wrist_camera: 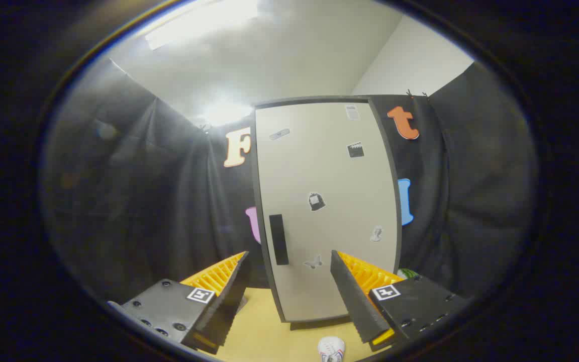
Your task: Open the shoe cabinet door, grab the shoes and put them into the shoe cabinet, then close the shoe cabinet door.
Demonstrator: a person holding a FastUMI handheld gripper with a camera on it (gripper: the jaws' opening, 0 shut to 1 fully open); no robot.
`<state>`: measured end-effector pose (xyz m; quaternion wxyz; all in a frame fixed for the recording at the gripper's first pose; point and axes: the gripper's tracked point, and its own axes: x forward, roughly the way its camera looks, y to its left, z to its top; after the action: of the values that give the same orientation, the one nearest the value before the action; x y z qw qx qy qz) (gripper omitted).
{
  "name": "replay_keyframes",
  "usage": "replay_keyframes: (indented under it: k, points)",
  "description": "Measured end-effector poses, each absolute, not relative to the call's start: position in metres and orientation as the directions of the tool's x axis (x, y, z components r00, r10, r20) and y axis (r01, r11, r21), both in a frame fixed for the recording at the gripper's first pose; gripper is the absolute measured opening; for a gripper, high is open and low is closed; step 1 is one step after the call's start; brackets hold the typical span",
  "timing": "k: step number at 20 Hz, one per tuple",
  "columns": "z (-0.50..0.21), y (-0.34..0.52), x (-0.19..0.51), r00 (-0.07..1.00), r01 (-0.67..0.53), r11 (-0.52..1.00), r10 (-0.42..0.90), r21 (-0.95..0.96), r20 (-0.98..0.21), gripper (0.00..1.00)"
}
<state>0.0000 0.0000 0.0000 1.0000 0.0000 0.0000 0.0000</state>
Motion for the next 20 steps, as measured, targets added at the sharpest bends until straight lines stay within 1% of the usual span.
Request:
replay_keyframes:
  k: [11,20]
  points:
    - [-0.006,0.013,-0.007,0.999,-0.037,0.999,0.037,-0.004,-0.001,0.97]
    - [-0.017,0.026,0.022,0.998,-0.062,0.998,0.062,0.006,-0.007,0.97]
